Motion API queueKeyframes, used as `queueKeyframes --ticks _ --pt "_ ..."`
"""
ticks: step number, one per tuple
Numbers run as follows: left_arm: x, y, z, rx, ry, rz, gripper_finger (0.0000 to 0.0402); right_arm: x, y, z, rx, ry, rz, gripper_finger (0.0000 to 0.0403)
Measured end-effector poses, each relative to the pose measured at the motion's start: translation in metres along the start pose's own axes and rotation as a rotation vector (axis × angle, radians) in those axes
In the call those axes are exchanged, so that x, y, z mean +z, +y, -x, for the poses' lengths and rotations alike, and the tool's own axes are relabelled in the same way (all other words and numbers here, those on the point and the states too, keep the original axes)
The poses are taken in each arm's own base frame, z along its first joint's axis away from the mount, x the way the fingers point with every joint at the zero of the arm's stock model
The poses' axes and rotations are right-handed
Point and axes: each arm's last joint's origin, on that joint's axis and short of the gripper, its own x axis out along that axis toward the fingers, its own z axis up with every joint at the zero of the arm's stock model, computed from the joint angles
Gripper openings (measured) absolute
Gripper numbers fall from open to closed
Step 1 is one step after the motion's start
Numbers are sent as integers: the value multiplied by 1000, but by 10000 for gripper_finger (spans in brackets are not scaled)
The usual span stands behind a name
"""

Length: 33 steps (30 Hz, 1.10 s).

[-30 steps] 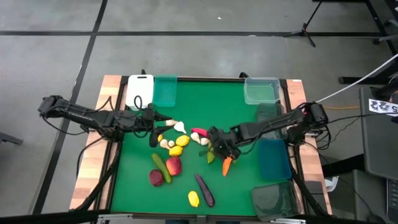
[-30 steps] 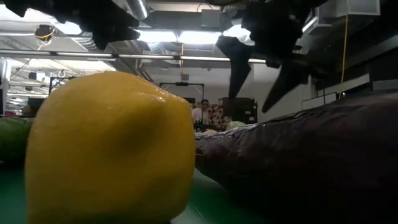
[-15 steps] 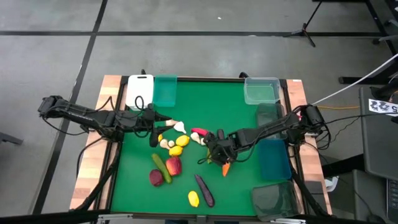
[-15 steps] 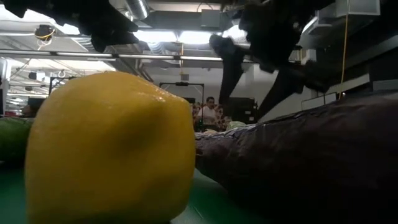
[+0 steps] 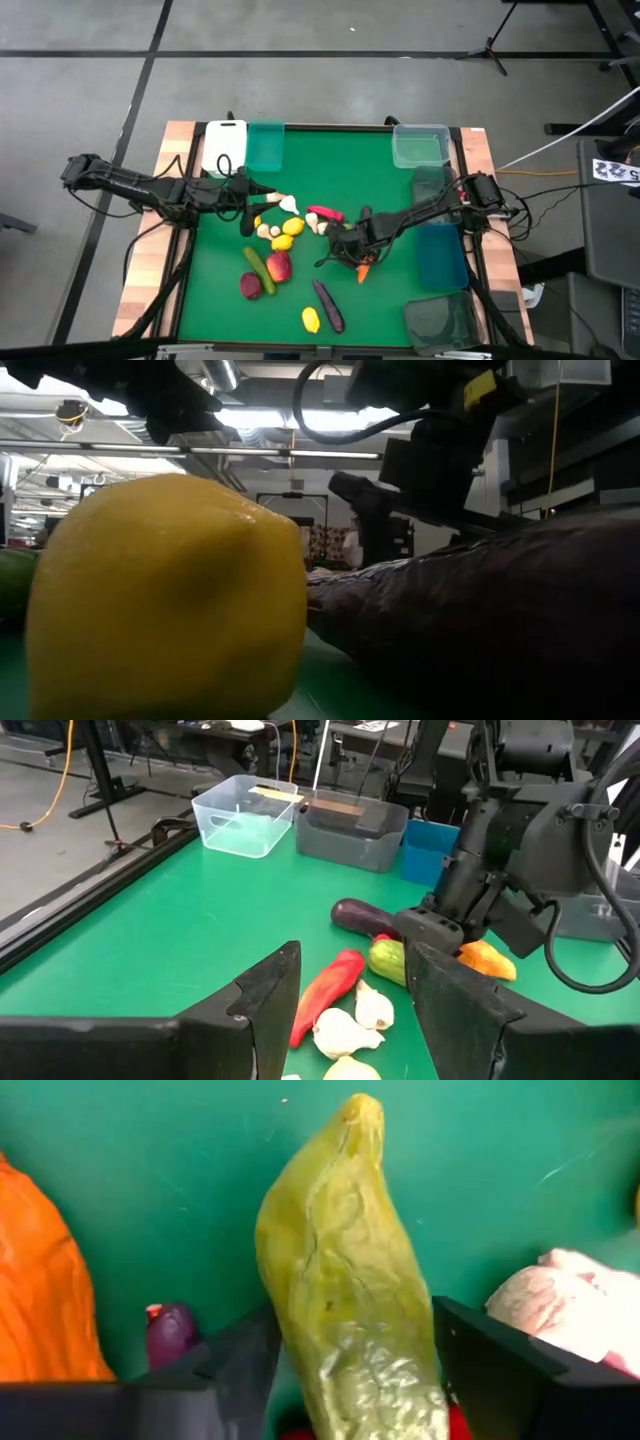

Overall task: Sort produce into baskets
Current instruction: Put the green cucumber into the top black transparent bin

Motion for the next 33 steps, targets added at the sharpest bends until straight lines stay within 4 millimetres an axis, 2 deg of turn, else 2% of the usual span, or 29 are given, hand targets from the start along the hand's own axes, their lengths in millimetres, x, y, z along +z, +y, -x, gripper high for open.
queueKeyframes --ticks 6,12,14,19,22,26,29,33 --pt "0 0 0 1 1 -8 182 1 -1 1 -30 7 -70 145" --pt "-2 1 0 6 24 -19 182 -1 -3 9 -78 24 -163 144" --pt "-3 1 0 7 27 -21 182 -2 -7 24 -111 1 -208 144" --pt "-3 1 0 7 27 -21 182 -9 -13 75 -206 -39 -366 149" --pt "-3 1 0 7 27 -21 182 -26 -9 109 -269 25 -534 156" --pt "-3 1 0 7 24 -20 182 -63 2 144 -327 197 -858 156" --pt "-3 1 0 7 24 -21 182 -90 9 162 -396 305 -1152 161" --pt "-3 1 0 7 24 -21 182 -120 15 172 -463 470 -1498 176"
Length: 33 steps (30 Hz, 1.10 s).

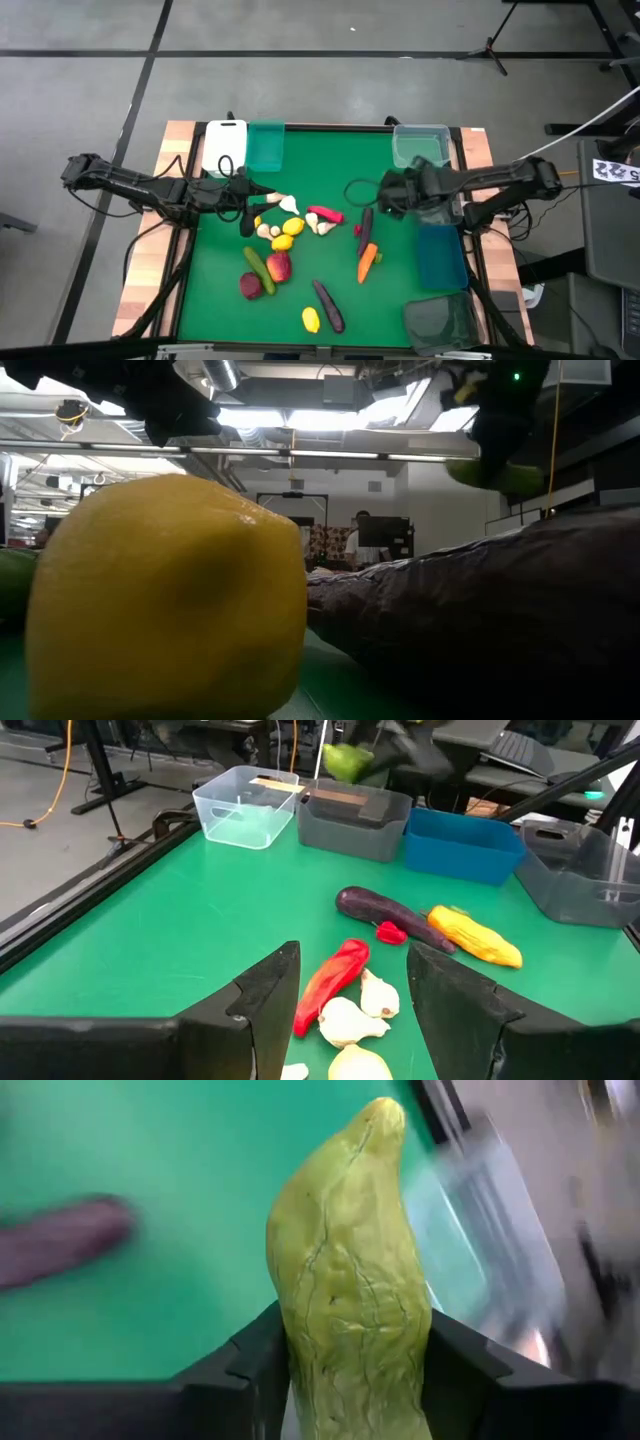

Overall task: Sort produce into baskets
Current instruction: Put the green cucumber into the top black transparent bin

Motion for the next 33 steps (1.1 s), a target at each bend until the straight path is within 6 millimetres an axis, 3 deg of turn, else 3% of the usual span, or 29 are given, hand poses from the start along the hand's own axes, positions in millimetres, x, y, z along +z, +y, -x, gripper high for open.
queueKeyframes --ticks 5,12,16,24,33 --pt "0 0 0 1 5 -1 182 -10 -17 -23 -162 103 -182 178" --pt "-3 1 0 7 27 -7 182 -41 -17 -77 -179 335 -342 179" --pt "-3 1 0 6 26 -10 182 -56 -11 -94 -123 433 -362 186" --pt "-2 1 0 6 24 -5 182 -65 -8 -103 -105 449 -317 209" --pt "-2 1 0 6 24 4 182 -60 -13 -93 -47 394 -261 303"
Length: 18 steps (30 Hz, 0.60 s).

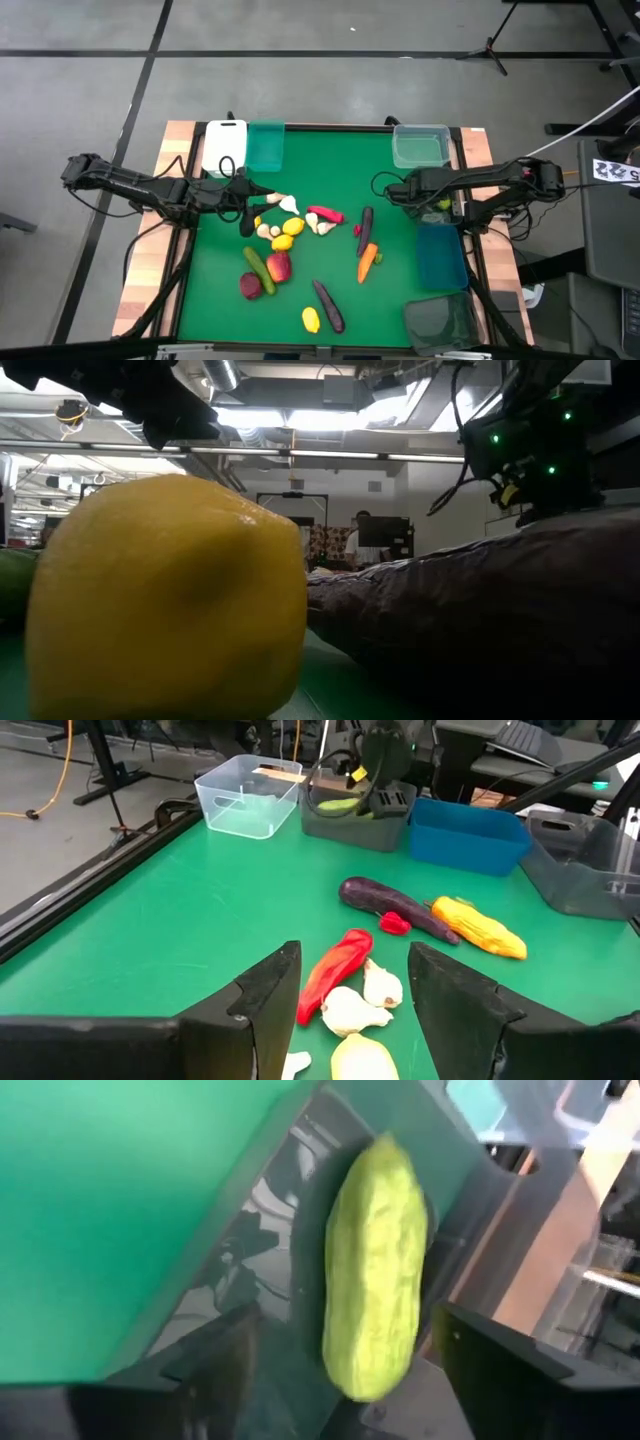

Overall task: Sort produce into baskets
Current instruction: Put the green cucumber into the top black transparent bin

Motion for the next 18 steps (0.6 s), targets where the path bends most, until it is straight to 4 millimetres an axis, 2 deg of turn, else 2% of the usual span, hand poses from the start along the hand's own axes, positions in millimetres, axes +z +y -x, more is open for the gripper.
queueKeyframes --ticks 3,6,11,15,18 --pt "-1 0 0 1 6 -3 182 2 -7 16 26 -31 -8 322" --pt "-2 0 0 4 16 -10 182 9 -13 41 120 -108 4 327" --pt "-3 -2 0 -67 38 -10 182 28 -17 93 456 -342 38 322" --pt "-9 -9 3 -262 128 -79 182 38 -3 133 793 -621 174 320" --pt "-21 -14 7 -324 237 -119 182 37 12 155 959 -787 298 319"
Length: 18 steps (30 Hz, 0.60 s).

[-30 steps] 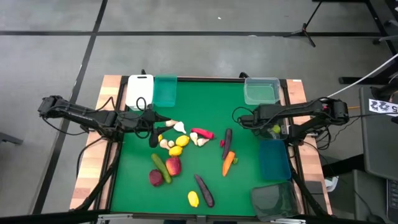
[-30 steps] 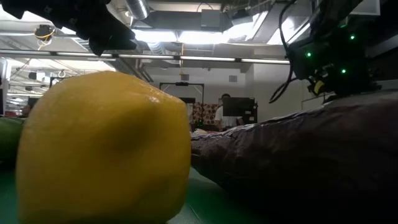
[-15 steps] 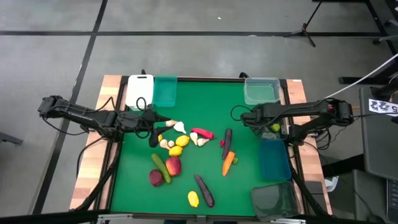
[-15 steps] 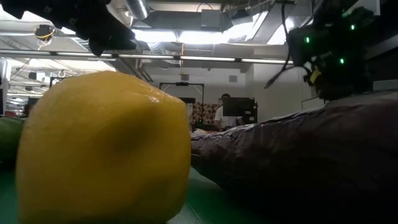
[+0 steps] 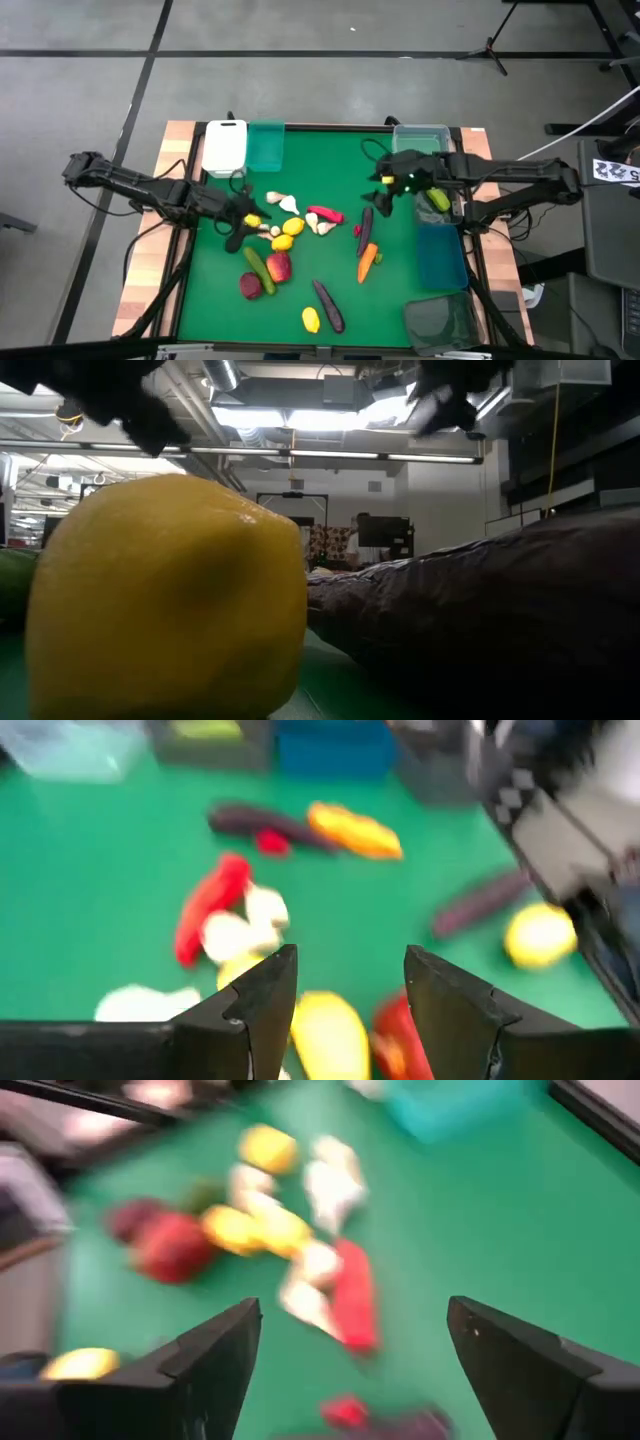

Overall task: Sort produce into baskets
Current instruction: Put the green cucumber into the top black transparent bin

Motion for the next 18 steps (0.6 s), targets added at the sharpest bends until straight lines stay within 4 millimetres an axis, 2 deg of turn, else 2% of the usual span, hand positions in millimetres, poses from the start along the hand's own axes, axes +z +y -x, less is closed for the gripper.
queueKeyframes --ticks 5,12,18 --pt "-17 -11 0 -36 158 21 182 -2 20 -4 68 -32 78 319" --pt "-30 -30 -14 -97 270 -101 182 -15 21 -9 -20 62 103 319" --pt "-46 -38 -31 -119 400 -189 182 -18 21 -23 -38 99 106 319"
